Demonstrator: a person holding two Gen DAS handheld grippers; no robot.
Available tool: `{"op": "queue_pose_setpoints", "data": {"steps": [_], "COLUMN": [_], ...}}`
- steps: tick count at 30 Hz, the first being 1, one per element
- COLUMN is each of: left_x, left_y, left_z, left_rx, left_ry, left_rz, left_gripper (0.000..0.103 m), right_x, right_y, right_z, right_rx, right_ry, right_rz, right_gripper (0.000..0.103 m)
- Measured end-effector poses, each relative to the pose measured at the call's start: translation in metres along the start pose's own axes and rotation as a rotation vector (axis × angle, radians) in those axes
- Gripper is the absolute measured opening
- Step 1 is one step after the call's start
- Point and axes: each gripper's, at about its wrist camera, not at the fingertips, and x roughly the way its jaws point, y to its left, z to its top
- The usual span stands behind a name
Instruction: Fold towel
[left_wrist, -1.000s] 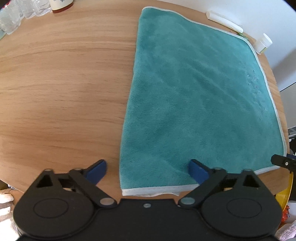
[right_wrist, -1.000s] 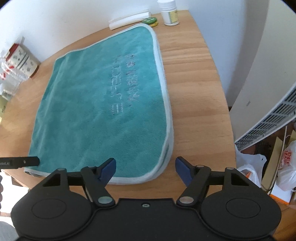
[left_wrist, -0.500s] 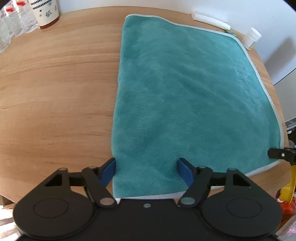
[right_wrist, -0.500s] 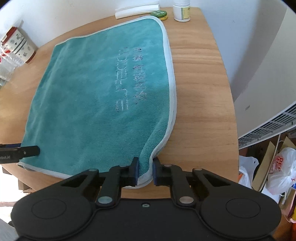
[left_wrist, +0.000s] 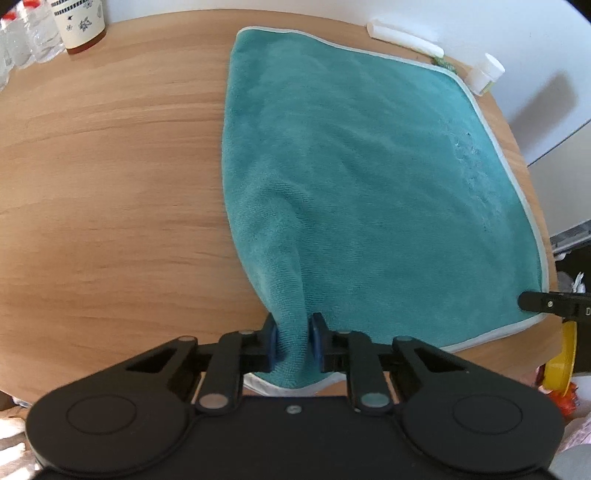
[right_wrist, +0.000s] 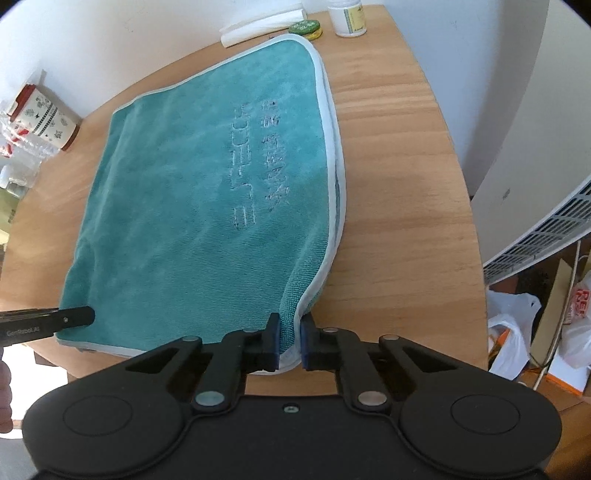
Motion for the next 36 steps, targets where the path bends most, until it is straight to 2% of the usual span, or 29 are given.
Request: {"op": "queue_pose_setpoints", "data": {"steps": [7,10,13,17,20,25,30,31,32,33,36], "left_x": [-0.002,-0.002,-0.004,-0.004,-0.005,-0.003,0.002,0.002,0.003,0.004,0.004], "left_y": [0.0,0.007,0.012,0.021,0.029,0.044,0.041,0.041,0.04,0.04,0.039], "left_z": [-0.002,-0.001,-0.001,-0.001,-0.003,-0.008,-0.005,-0.005,-0.004,-0.003,-0.002], "left_rx": [0.028,-0.004,-0.027,-0.07,-0.105,-0.193,-0.198,-0.201,-0.207,-0.207,-0.215], "left_ry": [0.044,0.053,0.049,0.077,0.09,0.114,0.082,0.077,0.072,0.075,0.075], "left_rz": [-0.007,-0.006,-0.01,-0.032,-0.061,-0.102,-0.119,-0.121,-0.121,-0.126,-0.145], "left_gripper": [0.018,0.035,0.038,0.049,0.054,0.055,0.054,0.052,0.039,0.032,0.019], "right_x": [-0.004,-0.002,0.003,0.002,0.001,0.005,0.008,0.008,0.009,0.009,0.009], "right_y": [-0.003,-0.002,-0.001,0.0,-0.004,-0.006,-0.01,-0.011,-0.011,-0.012,-0.013], "right_z": [-0.003,-0.002,0.001,0.006,0.008,0.008,0.007,0.007,0.007,0.007,0.008], "right_rx": [-0.007,-0.015,-0.006,-0.018,-0.011,0.004,0.032,0.034,0.036,0.042,0.047], "right_ry": [0.031,0.04,0.053,0.046,0.049,0.058,0.075,0.075,0.075,0.077,0.079], "right_rz": [0.023,0.016,0.01,0.01,0.016,0.021,0.041,0.046,0.051,0.053,0.056], "right_gripper": [0.01,0.01,0.011,0.011,0.012,0.015,0.015,0.015,0.015,0.015,0.012]}}
